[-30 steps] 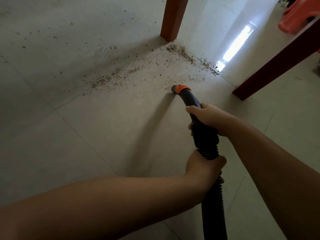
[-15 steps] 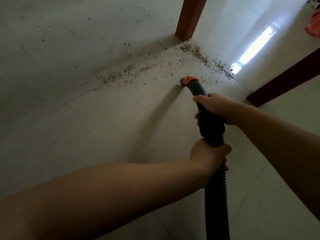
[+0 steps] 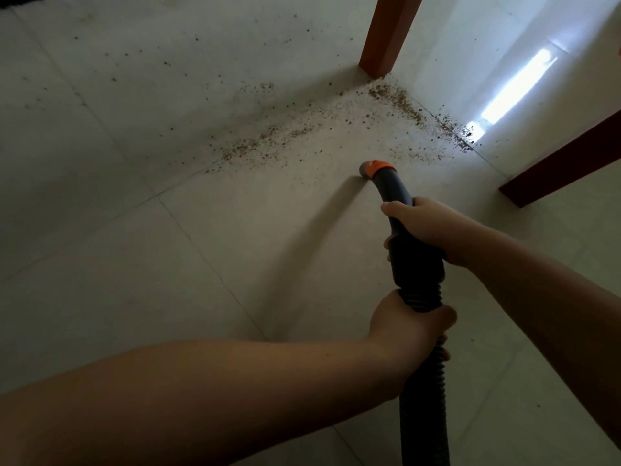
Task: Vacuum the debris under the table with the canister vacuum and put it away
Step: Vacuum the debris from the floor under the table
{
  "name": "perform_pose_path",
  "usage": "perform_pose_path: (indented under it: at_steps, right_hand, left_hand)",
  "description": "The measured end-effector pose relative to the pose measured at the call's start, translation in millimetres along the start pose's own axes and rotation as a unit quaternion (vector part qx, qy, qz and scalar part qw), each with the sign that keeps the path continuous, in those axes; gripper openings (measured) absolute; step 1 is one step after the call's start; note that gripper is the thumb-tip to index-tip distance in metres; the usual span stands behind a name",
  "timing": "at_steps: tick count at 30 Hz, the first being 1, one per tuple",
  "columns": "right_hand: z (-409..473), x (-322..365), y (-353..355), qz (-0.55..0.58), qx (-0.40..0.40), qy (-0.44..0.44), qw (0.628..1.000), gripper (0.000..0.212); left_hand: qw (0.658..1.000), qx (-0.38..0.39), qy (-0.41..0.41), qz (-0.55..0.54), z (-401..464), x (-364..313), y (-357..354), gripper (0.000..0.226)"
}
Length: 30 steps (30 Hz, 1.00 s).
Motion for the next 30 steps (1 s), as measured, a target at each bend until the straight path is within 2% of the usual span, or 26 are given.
perform_pose_path:
  at_steps: [9,15,19,23,27,30]
  right_hand:
    - [-19.6,26.2,-41.5,-0.025,0.047,0.041,0.998,0.031]
    - [-30.3,32.9,-48.7,-0.04,0.083,0.029,0.995,0.03]
    - [-25.2,36.7,-47.3,-0.037,0.075,0.019,0.996,0.031]
    - [-8.9,48.1,-38.7,0.024,0.04,0.007,0.999,0.033]
    - [2.7,61.9,-38.1,0.14,0.051,-0.005,0.989,0.03]
    - [4.4,67.9,-47.1,0.134,0.063,0.003,0.989,0.028]
  left_hand:
    - [0.999,-0.031,-0.007,-0.022,-27.4,7.8,28.1,0.01]
    - [0.999,-0.033,-0.003,-0.038,-36.7,15.4,28.3,0.012]
    - [0.999,-0.04,0.004,-0.037,-31.7,10.8,31.8,0.012]
    - [0.997,-0.08,-0.001,-0.015,-10.4,-4.5,37.6,0.014]
    - [0.993,-0.121,-0.014,0.004,4.6,-17.2,51.1,0.02]
    - [0.991,-0.13,-0.017,-0.01,0.3,-18.7,56.6,0.021]
Point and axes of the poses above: each hand's wrist, its own z-axis towards the middle knuckle, its own y-axis out of the back of the hand, x = y × z, the point moved 1 cm from there along z, towards the middle knuckle, and after that the axes turned 1 degree about -y, right-handed, at the moved point
